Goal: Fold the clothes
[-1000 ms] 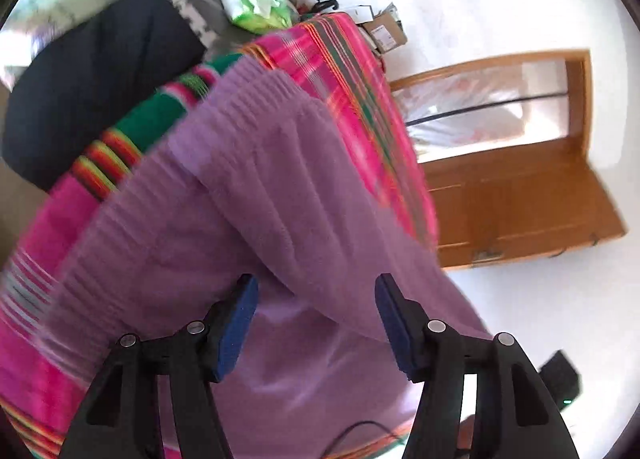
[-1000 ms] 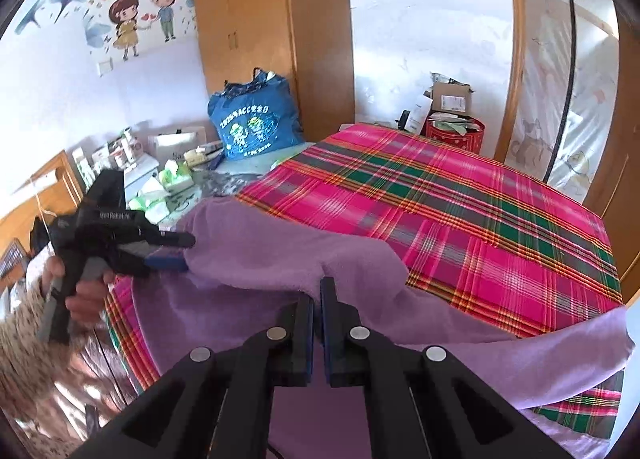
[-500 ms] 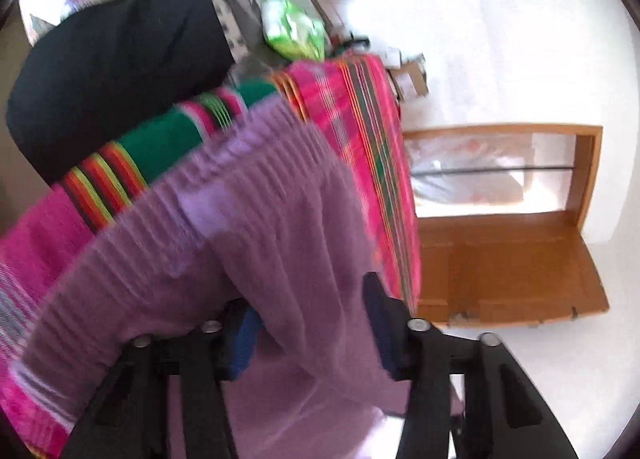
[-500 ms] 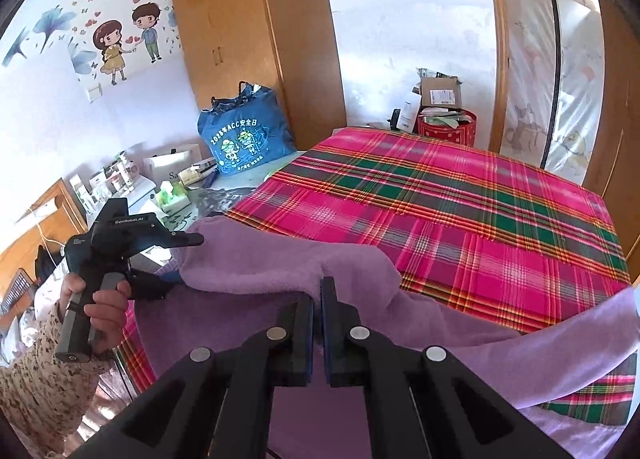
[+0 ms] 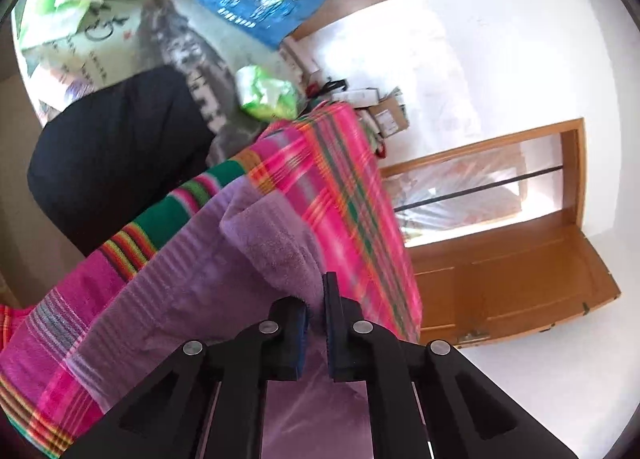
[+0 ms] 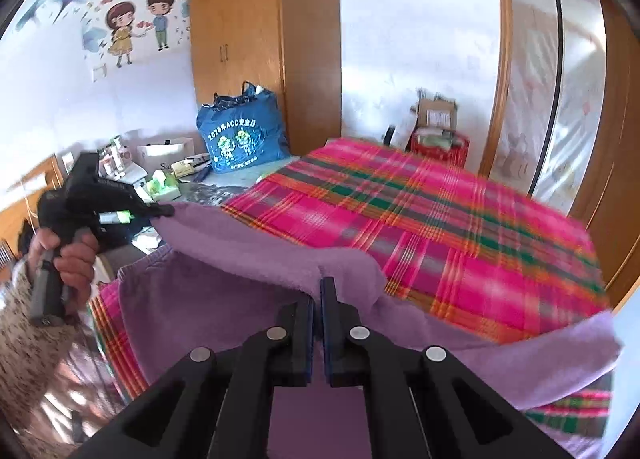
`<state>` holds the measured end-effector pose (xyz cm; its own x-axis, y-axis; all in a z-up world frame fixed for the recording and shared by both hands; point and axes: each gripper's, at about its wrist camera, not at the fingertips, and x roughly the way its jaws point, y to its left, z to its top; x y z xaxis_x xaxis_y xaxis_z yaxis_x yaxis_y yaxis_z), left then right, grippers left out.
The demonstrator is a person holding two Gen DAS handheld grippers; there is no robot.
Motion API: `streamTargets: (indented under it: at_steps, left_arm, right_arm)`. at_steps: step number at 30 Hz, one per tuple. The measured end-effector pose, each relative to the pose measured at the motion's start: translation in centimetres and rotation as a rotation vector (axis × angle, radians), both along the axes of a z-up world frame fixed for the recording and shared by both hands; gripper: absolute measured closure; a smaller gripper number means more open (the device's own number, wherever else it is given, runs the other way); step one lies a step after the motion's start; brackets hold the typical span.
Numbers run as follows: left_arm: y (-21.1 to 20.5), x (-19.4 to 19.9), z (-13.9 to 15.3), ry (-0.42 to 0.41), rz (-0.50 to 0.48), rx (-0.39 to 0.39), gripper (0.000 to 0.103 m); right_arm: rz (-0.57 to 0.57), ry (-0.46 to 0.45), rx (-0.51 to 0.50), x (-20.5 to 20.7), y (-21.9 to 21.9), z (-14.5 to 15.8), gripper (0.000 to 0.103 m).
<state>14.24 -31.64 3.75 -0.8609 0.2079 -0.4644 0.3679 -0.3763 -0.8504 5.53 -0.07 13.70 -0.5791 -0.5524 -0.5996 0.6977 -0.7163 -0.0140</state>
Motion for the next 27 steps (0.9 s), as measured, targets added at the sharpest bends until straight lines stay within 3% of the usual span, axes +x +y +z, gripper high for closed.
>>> streamTargets:
  at_steps: [6, 10, 19, 27]
  left_arm:
    - [0.7, 1.1, 0.7, -0.01, -0.019, -0.052, 0.096]
    - [0.6, 2.6, -0.2, -0.018, -0.016, -0.032, 0.096]
    - [0.4, 5.7, -2.1, -0.072, 0.02, -0.082, 0.096]
    - [0.7, 7.0, -5.4, -0.132, 0.031, -0.044, 0.096]
  right_arm:
    - [0.006, 0.088, 0.03, 1.9, 0.3, 0.9, 0.1]
    - [0.018, 0.091, 0.054, 2.9, 0.6, 0.2, 0.1]
    - [0.068, 0.076, 0.114, 6.1, 0.6, -2.4, 0.1]
    - [0.095, 0.023, 0.169, 7.8, 0.4, -5.9, 0.1]
